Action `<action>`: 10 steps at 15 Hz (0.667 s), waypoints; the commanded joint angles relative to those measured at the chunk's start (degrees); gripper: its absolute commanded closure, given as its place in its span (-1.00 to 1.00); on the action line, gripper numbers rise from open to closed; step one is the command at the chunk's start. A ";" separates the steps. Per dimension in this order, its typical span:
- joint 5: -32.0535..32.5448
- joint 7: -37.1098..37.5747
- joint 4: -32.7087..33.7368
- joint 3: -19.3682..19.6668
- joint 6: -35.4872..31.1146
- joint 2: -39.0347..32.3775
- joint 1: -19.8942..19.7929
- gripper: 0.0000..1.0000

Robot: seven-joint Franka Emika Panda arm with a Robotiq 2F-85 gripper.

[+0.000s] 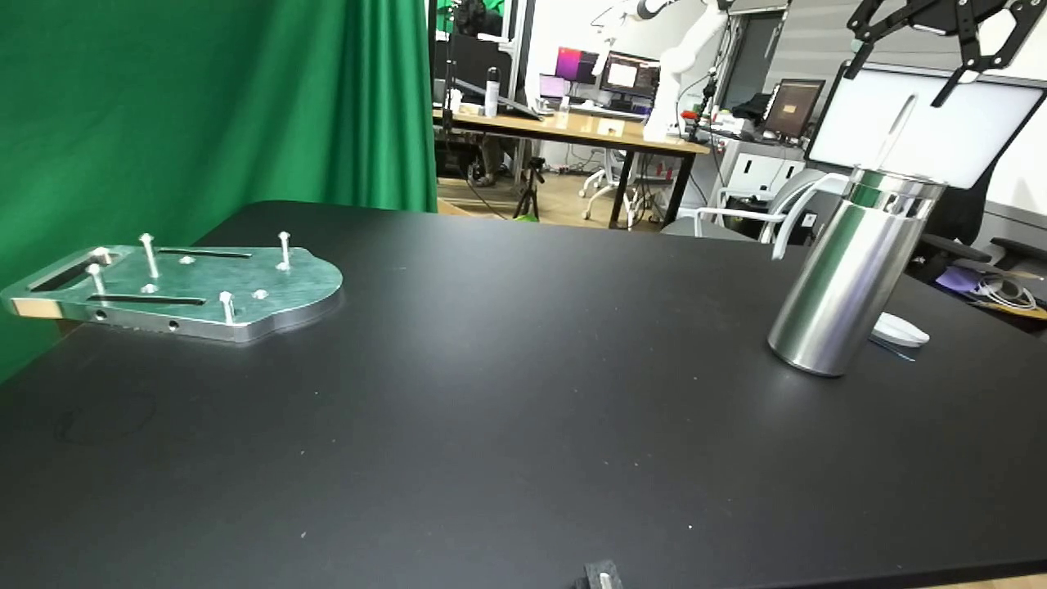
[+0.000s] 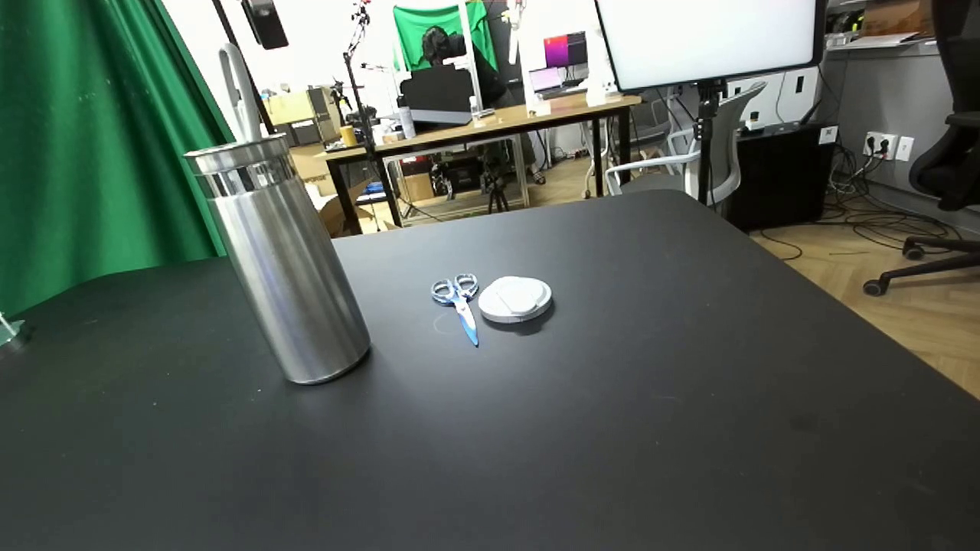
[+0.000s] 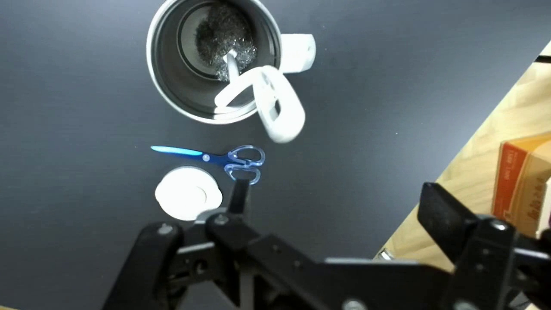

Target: Use the brush to clean the inside of the silver bottle

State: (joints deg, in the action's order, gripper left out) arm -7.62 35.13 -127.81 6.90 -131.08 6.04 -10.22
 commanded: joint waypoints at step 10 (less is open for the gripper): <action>2.57 39.22 -0.26 -2.12 7.68 1.52 1.11 -1.00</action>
State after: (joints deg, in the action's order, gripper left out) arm -3.18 67.89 -127.86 4.53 -127.91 5.85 -9.30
